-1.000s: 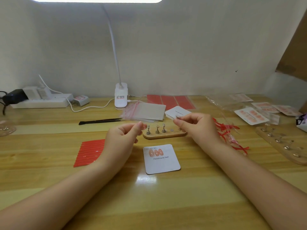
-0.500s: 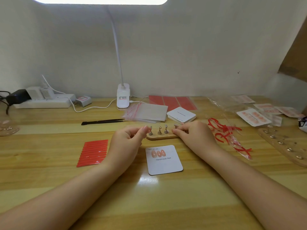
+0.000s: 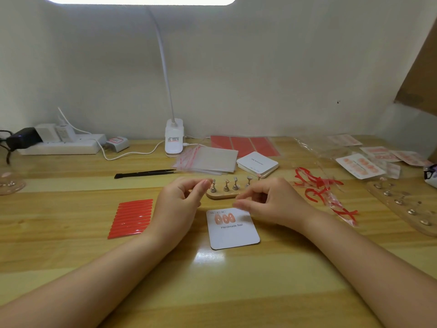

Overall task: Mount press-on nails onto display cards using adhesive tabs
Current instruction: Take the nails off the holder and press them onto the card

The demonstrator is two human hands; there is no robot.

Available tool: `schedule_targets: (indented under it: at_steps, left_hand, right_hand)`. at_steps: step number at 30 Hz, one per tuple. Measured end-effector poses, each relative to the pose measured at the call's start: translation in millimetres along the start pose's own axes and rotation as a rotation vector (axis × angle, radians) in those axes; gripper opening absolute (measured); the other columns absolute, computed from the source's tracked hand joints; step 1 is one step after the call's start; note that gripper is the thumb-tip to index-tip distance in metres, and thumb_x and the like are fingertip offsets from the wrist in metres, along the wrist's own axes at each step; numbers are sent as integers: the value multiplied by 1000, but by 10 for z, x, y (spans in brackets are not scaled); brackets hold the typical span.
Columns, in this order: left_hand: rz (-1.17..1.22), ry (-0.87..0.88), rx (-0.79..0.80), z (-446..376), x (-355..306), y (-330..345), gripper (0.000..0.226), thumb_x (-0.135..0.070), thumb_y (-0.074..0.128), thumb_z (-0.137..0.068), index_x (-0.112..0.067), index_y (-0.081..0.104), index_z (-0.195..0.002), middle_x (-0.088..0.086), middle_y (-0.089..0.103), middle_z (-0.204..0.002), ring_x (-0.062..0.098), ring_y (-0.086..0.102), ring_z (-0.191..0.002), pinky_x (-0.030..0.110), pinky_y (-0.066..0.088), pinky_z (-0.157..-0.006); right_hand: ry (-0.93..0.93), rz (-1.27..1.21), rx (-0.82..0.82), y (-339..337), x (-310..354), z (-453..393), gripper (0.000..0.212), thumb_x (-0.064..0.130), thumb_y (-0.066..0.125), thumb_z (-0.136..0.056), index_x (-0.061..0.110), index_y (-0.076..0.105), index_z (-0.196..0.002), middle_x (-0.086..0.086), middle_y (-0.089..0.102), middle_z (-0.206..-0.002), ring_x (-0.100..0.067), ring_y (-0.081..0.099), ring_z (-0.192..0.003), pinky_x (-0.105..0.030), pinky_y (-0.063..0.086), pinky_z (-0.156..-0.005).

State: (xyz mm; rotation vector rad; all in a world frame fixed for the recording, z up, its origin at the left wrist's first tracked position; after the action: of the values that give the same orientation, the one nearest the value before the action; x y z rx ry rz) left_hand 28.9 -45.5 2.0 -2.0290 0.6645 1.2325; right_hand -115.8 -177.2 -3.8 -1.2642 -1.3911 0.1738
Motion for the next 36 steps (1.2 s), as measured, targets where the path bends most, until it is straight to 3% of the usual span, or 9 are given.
schedule_targets:
  at_steps: [5, 9, 14, 19, 24, 28, 32, 34, 36]
  left_hand:
    - [-21, 3, 7, -10, 22, 2, 12, -31, 60, -91, -40, 67, -89, -10, 68, -93, -8, 58, -72, 7, 44, -57]
    - [-82, 19, 27, -21, 58, 10, 15, -30, 61, -92, -44, 66, -90, -15, 69, -95, -3, 59, -78, 18, 49, -69]
    - [-155, 74, 53, -6, 55, 33, 16, -27, 62, -92, -42, 68, -91, -21, 69, -95, -4, 59, -82, 23, 50, -76]
    - [-112, 80, 41, 5, 52, 36, 19, -25, 60, -93, -41, 68, -87, -22, 70, -83, -4, 61, -73, 14, 47, -65]
    - [-94, 87, 52, 0, 39, 40, 17, -22, 59, -94, -36, 68, -91, -19, 72, -84, 7, 65, -63, 22, 54, -66]
    - [-114, 84, 59, 1, 42, 42, 18, -20, 60, -93, -36, 68, -88, -22, 71, -86, 6, 65, -64, 19, 53, -64]
    - [-122, 76, 59, -2, 46, 33, 18, -22, 65, -90, -40, 67, -89, -23, 71, -86, 4, 65, -68, 16, 52, -65]
    - [-137, 72, 56, -2, 49, 28, 15, -26, 68, -88, -40, 67, -92, -23, 71, -89, 4, 65, -71, 16, 53, -66]
    - [-141, 70, 52, -1, 53, 23, 15, -28, 69, -87, -41, 67, -93, -23, 70, -91, 4, 65, -71, 16, 53, -66]
  right_hand:
    - [45, -64, -21, 3, -35, -7, 6, 22, 76, -83, 22, 79, -88, 18, 70, -74, -6, 61, -72, -13, 44, -61]
    - [100, -174, -38, -16, -65, -9, 5, 20, 82, -76, 18, 79, -78, 17, 68, -61, 6, 56, -59, -8, 39, -53]
    - [140, -255, -40, -33, -66, 6, 18, 25, 86, -70, 12, 74, -67, 13, 62, -54, 2, 52, -50, -12, 39, -47]
    - [99, -226, 13, -29, -13, -1, 16, 26, 70, -88, 22, 71, -72, 7, 56, -53, -7, 49, -51, -22, 42, -54]
    - [110, -103, 41, -53, -14, -8, 27, 27, 50, -100, 25, 62, -76, 16, 55, -54, 1, 45, -50, -15, 34, -52]
    - [72, -62, -7, -76, -8, -21, 43, 33, 40, -103, 13, 48, -66, 10, 46, -47, -6, 41, -48, -37, 40, -57]
    - [64, -114, 11, -112, -28, -25, 47, 60, 53, -84, 21, 56, -57, 5, 56, -49, -8, 51, -46, -27, 44, -55]
    - [67, -156, 82, -107, -29, -29, 29, 56, 71, -72, 27, 68, -72, 9, 59, -56, -2, 51, -50, -17, 41, -54]
    - [67, -119, 181, -97, -17, -31, 35, 54, 81, -66, 33, 72, -93, 18, 56, -62, 3, 50, -56, -12, 38, -56]
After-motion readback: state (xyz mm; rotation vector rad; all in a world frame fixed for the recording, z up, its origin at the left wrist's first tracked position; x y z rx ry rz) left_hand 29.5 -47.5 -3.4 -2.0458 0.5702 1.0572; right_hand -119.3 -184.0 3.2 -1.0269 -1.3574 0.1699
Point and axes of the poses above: each hand's wrist, its own z-axis away from the middle knuckle, its own y-axis out of the palm, x = y × z, the point moved 6 cm from there along -z, towards the middle knuckle
